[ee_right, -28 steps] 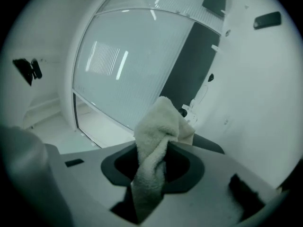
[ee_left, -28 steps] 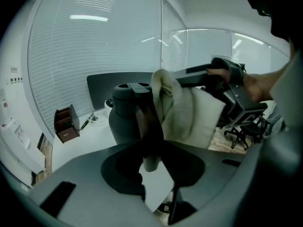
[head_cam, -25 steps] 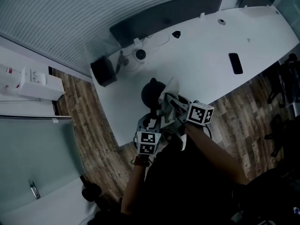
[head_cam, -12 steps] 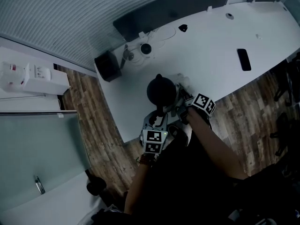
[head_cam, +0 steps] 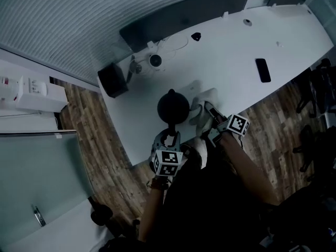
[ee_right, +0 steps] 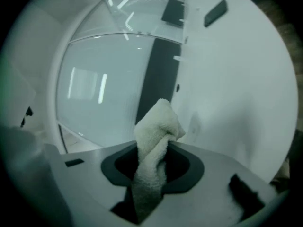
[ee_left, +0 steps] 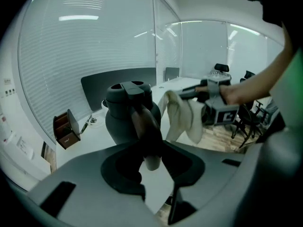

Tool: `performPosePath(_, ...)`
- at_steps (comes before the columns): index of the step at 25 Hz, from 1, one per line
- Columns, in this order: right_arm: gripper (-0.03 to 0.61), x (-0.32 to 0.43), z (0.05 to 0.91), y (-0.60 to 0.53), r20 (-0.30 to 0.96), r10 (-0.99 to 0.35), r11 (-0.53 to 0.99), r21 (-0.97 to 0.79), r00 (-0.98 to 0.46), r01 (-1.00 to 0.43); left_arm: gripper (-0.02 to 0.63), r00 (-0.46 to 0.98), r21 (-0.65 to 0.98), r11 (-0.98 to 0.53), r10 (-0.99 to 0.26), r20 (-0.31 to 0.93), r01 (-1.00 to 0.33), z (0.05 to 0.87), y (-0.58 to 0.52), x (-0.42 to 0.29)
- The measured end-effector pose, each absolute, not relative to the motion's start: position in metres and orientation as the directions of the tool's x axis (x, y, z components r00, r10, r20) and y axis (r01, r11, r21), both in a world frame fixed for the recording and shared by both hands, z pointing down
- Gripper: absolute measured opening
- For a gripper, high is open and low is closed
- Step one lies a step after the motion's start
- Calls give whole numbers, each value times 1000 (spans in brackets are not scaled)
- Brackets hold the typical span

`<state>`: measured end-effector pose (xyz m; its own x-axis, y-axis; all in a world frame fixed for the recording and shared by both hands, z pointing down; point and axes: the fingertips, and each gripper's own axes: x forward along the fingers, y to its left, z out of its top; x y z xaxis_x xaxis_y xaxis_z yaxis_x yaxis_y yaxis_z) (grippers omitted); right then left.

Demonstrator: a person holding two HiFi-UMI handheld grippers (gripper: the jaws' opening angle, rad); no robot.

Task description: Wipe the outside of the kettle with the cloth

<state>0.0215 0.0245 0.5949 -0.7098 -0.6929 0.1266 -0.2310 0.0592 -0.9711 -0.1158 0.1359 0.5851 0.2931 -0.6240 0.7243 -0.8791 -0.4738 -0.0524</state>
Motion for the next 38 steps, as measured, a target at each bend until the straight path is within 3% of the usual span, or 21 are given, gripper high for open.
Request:
performPosePath(4,117,-7,508,6,-24,-561,331,-923,-828,-198,127,285,-57,-473,-618,733,-879,585,136,-118)
performPosePath(6,117,-33,497,-10,-52,-521,381,-908,-852,-177,127,287,-47,-470,-612,737,-881,585,133,-116)
performPosePath(11,117,-62,534,-23,99,-515,301,-909,-851,-288,126,293,-10,-462,-579,761,-887,588,134,-108)
performPosePath(17,117,-68,568,-36,216,-383,274,-902,-898,-334,126,263,-19,-436,-577,773,-900,588,133,-102)
performPosePath(27,117,-61,681,-36,371,-292,16,-920,-882,-392,126,195,-48,-402,-541,818,-914,590,128,-98)
performPosePath(31,117,-54,706,-30,436,-222,44,-889,-872,-456,126,166,-72,-409,-518,839,-910,591,130,-102)
performPosePath(34,117,-42,671,-43,364,-246,152,-901,-899,-406,127,131,-101,-426,-483,866,-899,591,132,-120)
performPosePath(38,117,-29,582,-72,156,-308,219,-948,-938,-230,127,102,-141,-480,-446,889,-866,591,126,-143)
